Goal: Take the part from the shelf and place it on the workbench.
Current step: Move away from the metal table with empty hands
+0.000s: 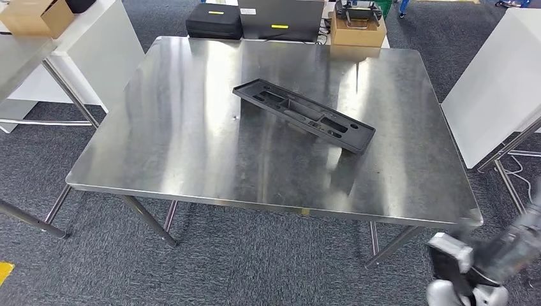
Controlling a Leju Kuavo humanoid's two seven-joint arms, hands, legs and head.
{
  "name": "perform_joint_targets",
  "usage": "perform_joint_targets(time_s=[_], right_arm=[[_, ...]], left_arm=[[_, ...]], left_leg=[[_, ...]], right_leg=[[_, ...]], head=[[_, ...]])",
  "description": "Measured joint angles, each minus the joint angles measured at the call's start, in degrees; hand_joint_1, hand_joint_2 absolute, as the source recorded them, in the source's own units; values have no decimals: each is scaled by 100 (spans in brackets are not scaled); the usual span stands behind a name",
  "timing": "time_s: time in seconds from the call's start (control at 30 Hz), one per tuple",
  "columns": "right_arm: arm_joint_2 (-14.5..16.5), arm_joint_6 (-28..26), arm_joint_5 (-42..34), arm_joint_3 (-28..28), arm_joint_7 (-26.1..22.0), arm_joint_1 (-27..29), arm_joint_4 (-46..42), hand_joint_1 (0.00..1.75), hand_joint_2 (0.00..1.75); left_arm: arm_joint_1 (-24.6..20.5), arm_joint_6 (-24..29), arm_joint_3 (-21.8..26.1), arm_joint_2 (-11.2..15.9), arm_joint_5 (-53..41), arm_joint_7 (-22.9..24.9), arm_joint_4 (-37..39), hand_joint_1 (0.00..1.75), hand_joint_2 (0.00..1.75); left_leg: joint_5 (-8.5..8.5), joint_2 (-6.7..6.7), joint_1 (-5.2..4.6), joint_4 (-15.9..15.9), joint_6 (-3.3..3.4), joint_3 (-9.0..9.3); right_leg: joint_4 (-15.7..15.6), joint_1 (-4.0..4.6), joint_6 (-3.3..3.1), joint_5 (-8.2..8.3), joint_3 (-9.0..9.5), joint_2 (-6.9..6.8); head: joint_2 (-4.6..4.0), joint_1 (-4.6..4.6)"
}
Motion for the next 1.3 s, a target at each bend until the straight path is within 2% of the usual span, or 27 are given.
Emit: perform_joint_targets(time_s=[0.07,0.13,0.2,0.23,0.27,0.3,0.37,0.4,0.43,0.47,0.53,0.6,0.63,0.67,0.73,0.77,0.8,0.87,0.9,0.93,0.97,1.0,1.07,1.1,1.17,1.23,1.3], right_arm=[[25,0,-536,-784,58,-63,299,0,0],[-23,0,-988,-1430,42,-153,691,0,0],[-87,0,-1210,-1912,-21,-210,1047,0,0],[-112,0,-1237,-2089,-44,-226,1181,0,0],[-129,0,-1248,-2241,-63,-244,1299,0,0],[-142,0,-1252,-2366,-76,-267,1403,0,0],[-159,0,-1256,-2554,-88,-297,1570,0,0],[-165,0,-1252,-2619,-90,-306,1633,0,0],[-168,0,-1238,-2672,-79,-315,1687,0,0],[-169,0,-1221,-2719,-53,-330,1732,0,0],[-178,1,-1229,-2809,33,-378,1811,0,0],[-244,59,-1546,-2874,180,-438,1950,0,0],[-312,176,-1919,-2904,286,-474,2098,0,0],[-407,381,-2413,-2944,405,-514,2315,0,0],[-633,942,-3485,-3067,588,-610,2945,0,0],[-751,1205,-3899,-3134,634,-664,3339,0,0],[-861,1392,-4179,-3192,667,-716,3743,0,0],[-1062,1532,-4392,-3269,802,-812,4577,0,0],[-1144,1508,-4375,-3288,936,-858,4973,0,0],[-1207,1453,-4314,-3292,1116,-902,5366,0,0],[-1247,1370,-4205,-3278,1350,-942,5740,0,0],[-1261,1277,-4071,-3248,1615,-977,6080,0,0],[-1240,1068,-3753,-3137,2188,-1019,6636,0,0],[-1212,972,-3592,-3060,2452,-1033,6851,0,0],[-1139,833,-3343,-2892,2845,-1046,7199,0,0],[-1066,784,-3237,-2760,3043,-1042,7462,0,0],[-1018,780,-3131,-2656,3326,-1030,7665,0,0]], left_arm=[[-7,-11,3,2,-26,10,-1,0,0],[-17,-31,4,1,-46,12,-2,0,0],[-16,-43,4,-4,-59,19,0,0,0],[-17,-44,5,-8,-63,22,2,0,0],[-18,-42,6,-10,-66,26,3,0,0],[-20,-41,7,-13,-66,27,3,0,0],[-23,-39,9,-15,-66,27,2,0,0],[-22,-39,10,-16,-66,27,2,0,0],[-22,-40,10,-16,-66,27,2,0,0],[-23,-43,10,-17,-67,27,2,0,0],[-26,-53,11,-19,-70,27,2,0,0],[-30,-69,14,-25,-78,25,1,0,0],[-31,-78,17,-29,-85,20,0,0,0],[-30,-89,20,-31,-91,12,0,0,0],[-20,-108,30,-28,-112,-6,1,0,0],[-14,-114,35,-26,-124,-11,2,0,0],[-8,-117,40,-23,-136,-16,2,0,0],[-8,-119,49,-15,-148,-22,2,0,0],[-9,-118,53,-9,-145,-25,2,0,0],[-10,-114,58,-3,-137,-27,2,0,0],[-9,-99,67,1,-121,-28,2,0,0],[-10,-80,79,1,-103,-28,2,0,0],[-18,-38,112,-10,-73,-30,2,0,0],[-21,-24,126,-19,-67,-33,2,0,0],[-20,-5,144,-31,-61,-39,2,0,0],[-16,1,149,-42,-61,-41,3,0,0],[-18,6,151,-52,-70,-45,4,0,0]], left_leg=[[120,-25,7,-838,32,605],[81,-51,-27,-1278,73,862],[153,-39,-65,-1343,170,801],[219,-24,-76,-1370,238,746],[295,-4,-78,-1399,305,675],[374,14,-78,-1421,358,600],[510,34,-102,-1418,407,425],[578,40,-115,-1413,416,347],[646,45,-127,-1406,417,267],[711,49,-140,-1399,414,191],[831,52,-159,-1389,394,63],[940,51,-178,-1386,347,0],[994,52,-177,-1393,321,-6],[1049,51,-174,-1409,289,-7],[1077,35,-159,-1412,220,-45],[938,21,-150,-1316,176,-99],[694,7,-137,-1106,133,-180],[80,-3,-92,-365,49,-386],[-93,-2,-68,6,13,-460],[-134,-1,-41,252,-18,-472],[-54,0,-13,286,-44,-379],[89,1,14,97,-68,-174],[272,-9,46,-683,-103,410],[271,-24,43,-1024,-102,628],[217,-54,1,-1315,-59,773],[289,-42,-33,-1361,69,721],[411,-12,-45,-1415,243,632]], right_leg=[[6,8,64,84,-70,-2],[-3,22,156,167,-99,-2],[-26,26,251,248,-134,0],[8,23,271,214,-184,7],[133,21,261,82,-268,15],[381,15,230,-147,-378,24],[1128,10,189,-663,-599,38],[1471,9,211,-795,-649,44],[1663,10,256,-804,-622,49],[1656,13,307,-713,-495,52],[1029,26,343,-484,60,55],[78,81,255,-500,710,58],[-231,111,200,-544,892,59],[-384,140,153,-564,957,58],[-410,97,73,-458,881,49],[-417,64,19,-389,829,41],[-424,24,-22,-315,765,32],[-401,8,-65,-187,623,19],[-379,6,-55,-130,544,14],[-349,2,-40,-77,461,10],[-314,-7,-20,-32,373,8],[-271,-20,6,4,285,8],[-171,-34,60,52,135,6],[-128,-32,96,76,80,3],[-96,-16,193,142,13,-1],[-90,-15,296,178,-25,2],[176,-29,299,-73,-173,12]], head=[[0,1],[0,4],[0,6],[0,-1],[0,9],[0,15],[0,36],[0,36],[0,35],[0,35],[0,32],[0,21],[0,14],[0,5],[0,6],[0,4],[0,0],[0,-13],[0,-15],[0,-13],[0,-14],[0,-15],[0,-23],[0,-23],[0,-23],[0,-24],[0,-6]])
